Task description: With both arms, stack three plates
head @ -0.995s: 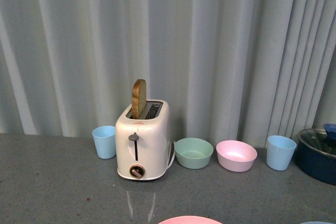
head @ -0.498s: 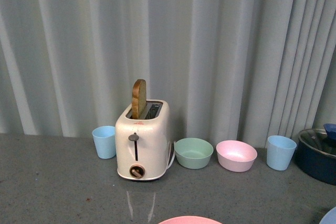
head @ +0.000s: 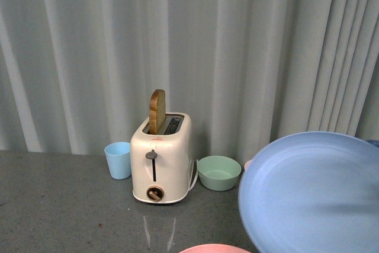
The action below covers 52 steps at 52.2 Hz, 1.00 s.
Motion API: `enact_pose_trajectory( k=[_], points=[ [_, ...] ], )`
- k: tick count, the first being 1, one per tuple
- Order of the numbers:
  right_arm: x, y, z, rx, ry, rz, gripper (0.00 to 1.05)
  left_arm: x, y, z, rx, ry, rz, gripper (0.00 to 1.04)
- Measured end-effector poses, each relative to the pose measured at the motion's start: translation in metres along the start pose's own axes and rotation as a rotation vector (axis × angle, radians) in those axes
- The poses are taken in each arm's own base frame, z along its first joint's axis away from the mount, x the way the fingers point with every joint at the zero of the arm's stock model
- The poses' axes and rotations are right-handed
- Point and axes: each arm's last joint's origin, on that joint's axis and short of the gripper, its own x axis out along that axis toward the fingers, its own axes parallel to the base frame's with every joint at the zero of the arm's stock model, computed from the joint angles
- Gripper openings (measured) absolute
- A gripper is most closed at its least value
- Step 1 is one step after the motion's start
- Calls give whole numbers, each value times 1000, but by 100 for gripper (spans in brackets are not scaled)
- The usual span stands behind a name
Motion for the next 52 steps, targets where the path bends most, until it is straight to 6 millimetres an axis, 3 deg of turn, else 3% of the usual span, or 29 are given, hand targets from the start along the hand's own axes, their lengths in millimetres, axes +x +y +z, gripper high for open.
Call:
enact_pose_trajectory(
  k=[9, 20, 42, 52],
  points=[
    [13, 40, -21, 45, 48, 121, 3, 0, 0, 0, 0, 0, 0, 98],
    [19, 64, -38, 126, 98, 224, 3, 0, 0, 0, 0, 0, 0, 98],
    [31, 64, -90, 220, 241, 222, 3, 0, 0, 0, 0, 0, 0, 98],
    [34, 57, -103, 261, 265, 202, 3, 0, 0, 0, 0, 0, 0, 98]
  ],
)
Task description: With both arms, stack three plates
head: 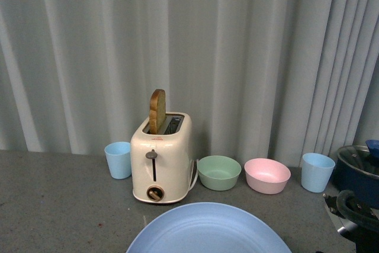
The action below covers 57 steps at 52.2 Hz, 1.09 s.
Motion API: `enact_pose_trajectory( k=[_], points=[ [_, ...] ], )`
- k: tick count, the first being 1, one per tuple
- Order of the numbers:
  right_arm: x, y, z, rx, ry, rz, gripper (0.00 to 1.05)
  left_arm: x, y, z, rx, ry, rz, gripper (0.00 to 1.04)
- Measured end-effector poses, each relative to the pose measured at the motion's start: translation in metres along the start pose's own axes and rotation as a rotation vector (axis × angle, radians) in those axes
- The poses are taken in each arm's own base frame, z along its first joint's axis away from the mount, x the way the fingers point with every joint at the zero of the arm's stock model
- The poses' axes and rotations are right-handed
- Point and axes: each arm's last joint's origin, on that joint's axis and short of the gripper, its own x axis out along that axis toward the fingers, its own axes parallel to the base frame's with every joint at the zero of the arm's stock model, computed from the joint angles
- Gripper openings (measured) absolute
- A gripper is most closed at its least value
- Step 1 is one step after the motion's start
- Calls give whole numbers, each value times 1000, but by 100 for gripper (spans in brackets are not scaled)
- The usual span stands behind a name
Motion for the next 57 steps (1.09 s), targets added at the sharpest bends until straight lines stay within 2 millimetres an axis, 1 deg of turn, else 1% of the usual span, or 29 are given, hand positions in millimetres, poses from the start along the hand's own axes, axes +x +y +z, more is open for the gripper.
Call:
enact_pose_trajectory(
  k=[13, 21, 38, 41, 46, 47, 49, 53, 57],
  points=[
    [2, -11, -4, 45, 6, -27, 3, 0, 0, 0, 0, 0, 0, 98],
    [7, -16, -10, 68, 37, -46, 3, 0, 0, 0, 0, 0, 0, 98],
    [9, -21, -13, 86, 57, -69, 3, 0, 0, 0, 0, 0, 0, 98],
    [9, -22, -13, 89, 62, -69, 10, 0, 0, 0, 0, 0, 0, 98],
    [8, -23, -13, 95, 65, -70, 26, 0, 0, 0, 0, 0, 0, 98],
    [8, -23, -13, 95, 66, -71, 27, 0, 0, 0, 0, 0, 0, 98],
    [7, -23, -12, 97, 66, -71, 35, 0, 0, 0, 0, 0, 0, 98],
    [1, -19, -6, 99, 47, -61, 52, 0, 0, 0, 0, 0, 0, 98],
    [-13, -9, 3, 87, 6, -36, 70, 0, 0, 0, 0, 0, 0, 98]
  ],
)
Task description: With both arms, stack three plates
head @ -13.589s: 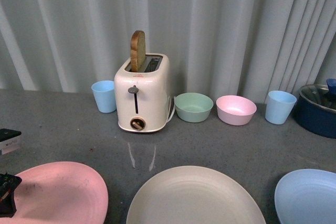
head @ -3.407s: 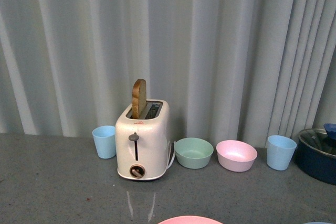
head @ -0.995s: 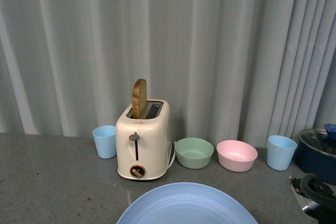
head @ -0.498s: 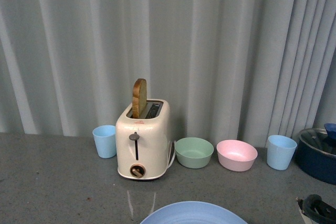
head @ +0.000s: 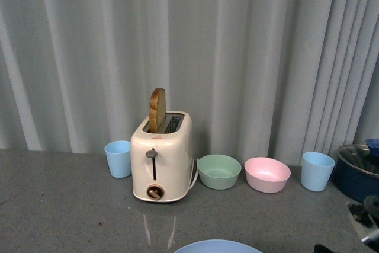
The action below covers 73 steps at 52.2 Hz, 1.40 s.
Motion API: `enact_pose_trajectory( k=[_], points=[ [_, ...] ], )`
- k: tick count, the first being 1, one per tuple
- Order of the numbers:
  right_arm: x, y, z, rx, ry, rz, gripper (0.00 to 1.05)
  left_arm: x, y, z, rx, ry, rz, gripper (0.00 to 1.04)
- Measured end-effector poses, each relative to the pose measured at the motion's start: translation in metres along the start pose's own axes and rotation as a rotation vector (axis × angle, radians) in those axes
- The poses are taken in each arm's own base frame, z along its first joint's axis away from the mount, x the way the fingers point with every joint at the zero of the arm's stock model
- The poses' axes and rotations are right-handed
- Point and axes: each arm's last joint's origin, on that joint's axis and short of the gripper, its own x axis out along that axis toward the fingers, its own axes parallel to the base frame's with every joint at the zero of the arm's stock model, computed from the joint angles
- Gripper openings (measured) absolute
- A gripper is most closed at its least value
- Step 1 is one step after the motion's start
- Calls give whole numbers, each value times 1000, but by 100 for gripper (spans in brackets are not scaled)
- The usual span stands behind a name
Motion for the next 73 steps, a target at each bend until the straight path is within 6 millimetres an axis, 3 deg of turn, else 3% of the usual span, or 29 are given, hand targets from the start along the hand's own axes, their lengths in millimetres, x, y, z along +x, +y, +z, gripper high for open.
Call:
enact_pose_trajectory(
  k=[10, 19, 30, 34, 41, 46, 55, 73],
  points=[
    [-38, 13, 12, -21, -120, 20, 99, 0, 0, 0, 0, 0, 0, 98],
    [-85, 20, 25, -75, -317, -28, 97, 0, 0, 0, 0, 0, 0, 98],
    [-141, 37, 26, -200, -515, -74, 97, 0, 0, 0, 0, 0, 0, 98],
    [-159, 41, 19, -341, -747, -118, 84, 0, 0, 0, 0, 0, 0, 98],
    [-189, 39, 2, -510, -853, -163, 57, 0, 0, 0, 0, 0, 0, 98],
    [-192, 32, -6, -540, -873, -170, 41, 0, 0, 0, 0, 0, 0, 98],
    [-185, 7, -22, -561, -843, -182, 2, 0, 0, 0, 0, 0, 0, 98],
    [-183, -5, -41, -561, -853, -191, 3, 0, 0, 0, 0, 0, 0, 98]
  ],
)
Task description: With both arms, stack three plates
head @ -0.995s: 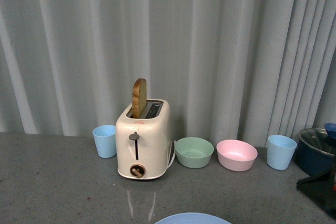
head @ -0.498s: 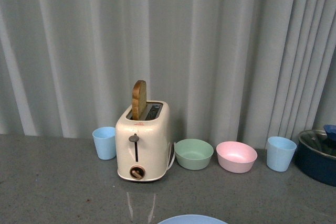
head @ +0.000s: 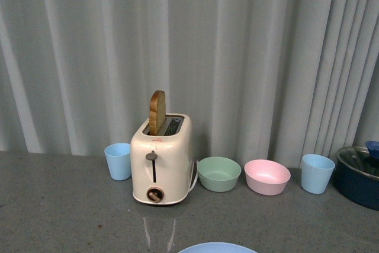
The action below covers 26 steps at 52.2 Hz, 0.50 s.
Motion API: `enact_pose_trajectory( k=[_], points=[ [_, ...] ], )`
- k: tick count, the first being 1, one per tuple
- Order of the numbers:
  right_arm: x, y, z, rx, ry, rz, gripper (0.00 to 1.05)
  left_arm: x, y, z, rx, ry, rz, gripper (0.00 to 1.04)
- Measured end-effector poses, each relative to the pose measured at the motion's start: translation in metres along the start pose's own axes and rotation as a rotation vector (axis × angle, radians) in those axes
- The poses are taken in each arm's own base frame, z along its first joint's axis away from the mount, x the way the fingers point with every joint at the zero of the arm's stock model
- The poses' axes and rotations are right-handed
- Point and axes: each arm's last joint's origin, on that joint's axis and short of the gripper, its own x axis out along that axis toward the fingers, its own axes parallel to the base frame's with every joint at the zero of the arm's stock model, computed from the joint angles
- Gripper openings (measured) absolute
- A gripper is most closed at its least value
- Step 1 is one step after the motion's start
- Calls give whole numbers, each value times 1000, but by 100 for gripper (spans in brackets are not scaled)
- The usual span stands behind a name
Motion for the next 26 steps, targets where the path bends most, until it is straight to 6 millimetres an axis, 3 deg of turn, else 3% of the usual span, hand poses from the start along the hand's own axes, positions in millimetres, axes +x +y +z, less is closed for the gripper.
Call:
enact_pose_trajectory(
  k=[26],
  points=[
    [-11, 0, -16, 0, -12, 0, 3, 0, 0, 0, 0, 0, 0, 98]
  ],
)
